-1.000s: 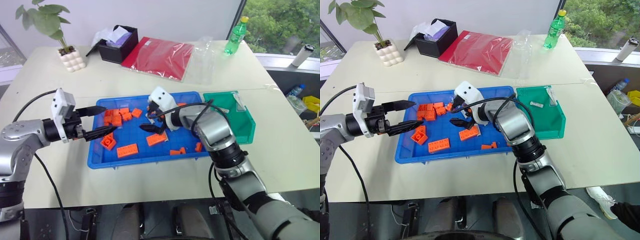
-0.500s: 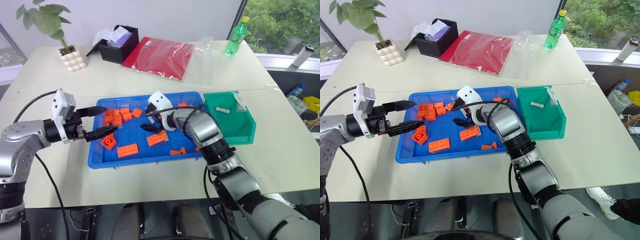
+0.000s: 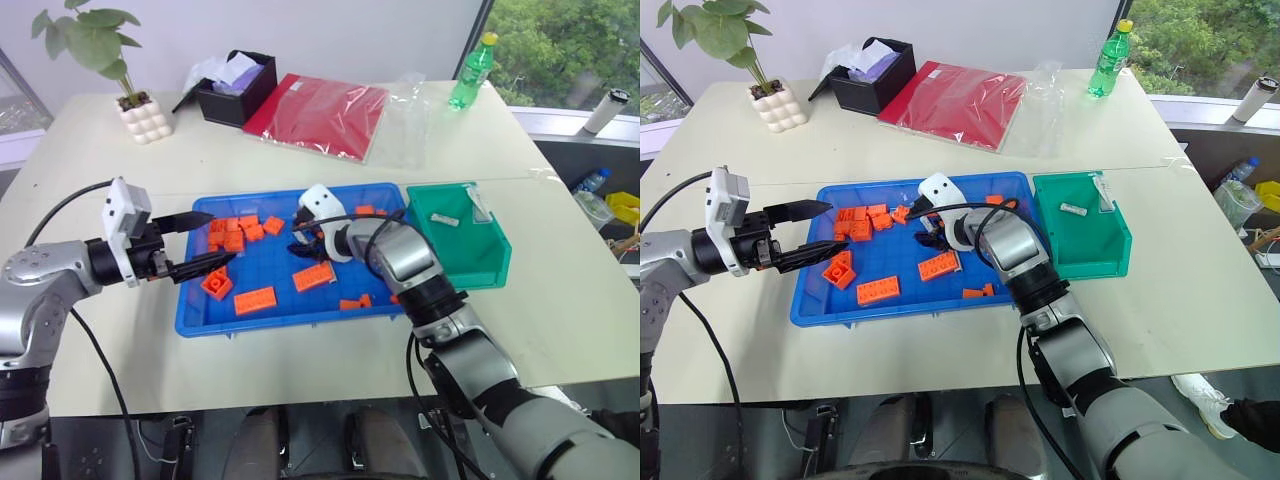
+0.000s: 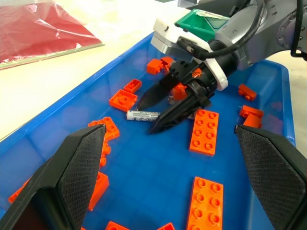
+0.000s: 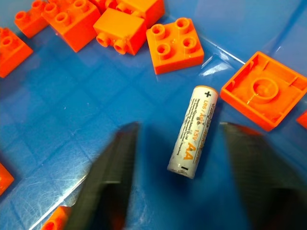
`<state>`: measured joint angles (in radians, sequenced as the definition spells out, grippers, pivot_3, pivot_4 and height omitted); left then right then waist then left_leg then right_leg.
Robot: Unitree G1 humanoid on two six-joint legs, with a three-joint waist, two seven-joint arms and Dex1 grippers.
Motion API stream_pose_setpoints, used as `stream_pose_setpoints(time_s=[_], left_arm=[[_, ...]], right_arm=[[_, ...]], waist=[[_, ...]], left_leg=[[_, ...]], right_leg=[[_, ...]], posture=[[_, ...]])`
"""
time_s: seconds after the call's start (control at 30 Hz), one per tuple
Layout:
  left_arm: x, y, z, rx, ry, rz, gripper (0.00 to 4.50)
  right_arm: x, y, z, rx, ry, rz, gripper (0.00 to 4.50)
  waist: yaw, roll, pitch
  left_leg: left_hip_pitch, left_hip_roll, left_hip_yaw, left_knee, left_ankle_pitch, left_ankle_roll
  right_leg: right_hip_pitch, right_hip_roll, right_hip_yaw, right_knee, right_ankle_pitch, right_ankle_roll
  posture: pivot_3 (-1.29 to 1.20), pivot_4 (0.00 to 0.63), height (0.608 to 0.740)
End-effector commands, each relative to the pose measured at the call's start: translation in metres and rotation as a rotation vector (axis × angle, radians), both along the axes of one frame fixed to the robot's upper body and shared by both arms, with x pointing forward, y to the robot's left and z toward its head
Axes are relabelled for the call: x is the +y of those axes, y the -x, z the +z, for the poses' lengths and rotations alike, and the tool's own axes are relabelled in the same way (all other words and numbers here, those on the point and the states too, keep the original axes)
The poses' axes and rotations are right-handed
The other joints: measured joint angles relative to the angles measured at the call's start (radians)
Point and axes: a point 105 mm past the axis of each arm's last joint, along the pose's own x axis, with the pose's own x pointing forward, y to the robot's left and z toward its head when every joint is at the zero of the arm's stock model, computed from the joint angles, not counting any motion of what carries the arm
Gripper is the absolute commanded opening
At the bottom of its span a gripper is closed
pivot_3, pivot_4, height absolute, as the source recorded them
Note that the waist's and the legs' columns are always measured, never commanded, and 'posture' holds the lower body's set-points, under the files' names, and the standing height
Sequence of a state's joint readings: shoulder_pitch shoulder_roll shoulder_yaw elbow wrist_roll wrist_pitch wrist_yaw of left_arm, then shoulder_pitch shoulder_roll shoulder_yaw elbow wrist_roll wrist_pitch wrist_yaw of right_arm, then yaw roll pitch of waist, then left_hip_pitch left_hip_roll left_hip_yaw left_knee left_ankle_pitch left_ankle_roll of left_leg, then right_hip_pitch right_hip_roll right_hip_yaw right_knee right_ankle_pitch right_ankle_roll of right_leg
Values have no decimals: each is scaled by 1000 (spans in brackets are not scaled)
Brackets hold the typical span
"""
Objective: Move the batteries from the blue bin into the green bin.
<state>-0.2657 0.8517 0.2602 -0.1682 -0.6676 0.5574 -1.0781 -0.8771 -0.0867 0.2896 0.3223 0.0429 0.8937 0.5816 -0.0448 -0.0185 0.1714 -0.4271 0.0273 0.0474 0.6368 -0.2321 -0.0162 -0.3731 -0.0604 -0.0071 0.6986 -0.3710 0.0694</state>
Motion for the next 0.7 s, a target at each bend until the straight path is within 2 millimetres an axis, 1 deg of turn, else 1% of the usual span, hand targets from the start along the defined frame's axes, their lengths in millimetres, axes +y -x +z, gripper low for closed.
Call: stream_pose_setpoints(time_s=[0.03,0.07,0.23,0.3,0.4,0.43,0.5,0.53,0.6,0.7], left_arm=[[1,3,14,-61,9,-4,4500],[1,3,15,-61,8,-4,4500],[2,4,16,-57,12,-12,4500],[1,5,16,-53,14,-20,4500],[0,6,15,-34,19,-41,4500],[0,6,16,-32,29,-50,4500],[0,5,20,-36,50,-65,4500],[-1,4,22,-42,53,-68,4500],[-2,2,25,-55,59,-77,4500],[-7,-1,27,-67,69,-105,4500]], right_arm=[[7,1,4,-27,-11,20,516],[7,1,5,-28,-11,20,75],[7,1,15,-59,-11,30,61],[6,1,27,-85,-22,30,61],[3,5,59,-135,-62,29,61],[-1,9,77,-156,-86,27,61],[-12,15,106,-191,-118,15,61],[-18,18,117,-202,-128,4,61],[-33,21,134,-230,-133,-31,61],[-61,22,150,-255,-122,-117,61]], waist=[[0,0,0],[0,0,0],[0,0,0],[0,0,0],[1,0,0],[1,0,0],[3,0,0],[3,0,0],[4,0,0],[5,0,0]], left_leg=[[0,0,0,0,0,0],[0,0,0,0,0,0],[0,0,0,0,0,0],[0,0,0,0,0,0],[0,0,0,0,0,0],[0,0,0,0,0,0],[-1,0,0,0,0,0],[-1,0,0,0,0,0],[-1,0,0,0,0,0],[0,0,0,-1,0,0]], right_leg=[[0,0,0,0,0,0],[0,0,0,0,0,0],[0,0,0,0,0,0],[0,0,0,0,0,0],[0,0,0,0,0,0],[0,0,0,0,0,0],[-1,0,0,0,0,0],[-1,0,0,0,0,0],[-1,0,0,0,0,0],[0,0,0,-1,0,0]], posture=[[0,150,740],[0,150,740],[0,150,740],[0,150,740],[0,150,740],[0,150,740],[0,150,740],[0,150,740],[0,150,740],[0,150,740]])
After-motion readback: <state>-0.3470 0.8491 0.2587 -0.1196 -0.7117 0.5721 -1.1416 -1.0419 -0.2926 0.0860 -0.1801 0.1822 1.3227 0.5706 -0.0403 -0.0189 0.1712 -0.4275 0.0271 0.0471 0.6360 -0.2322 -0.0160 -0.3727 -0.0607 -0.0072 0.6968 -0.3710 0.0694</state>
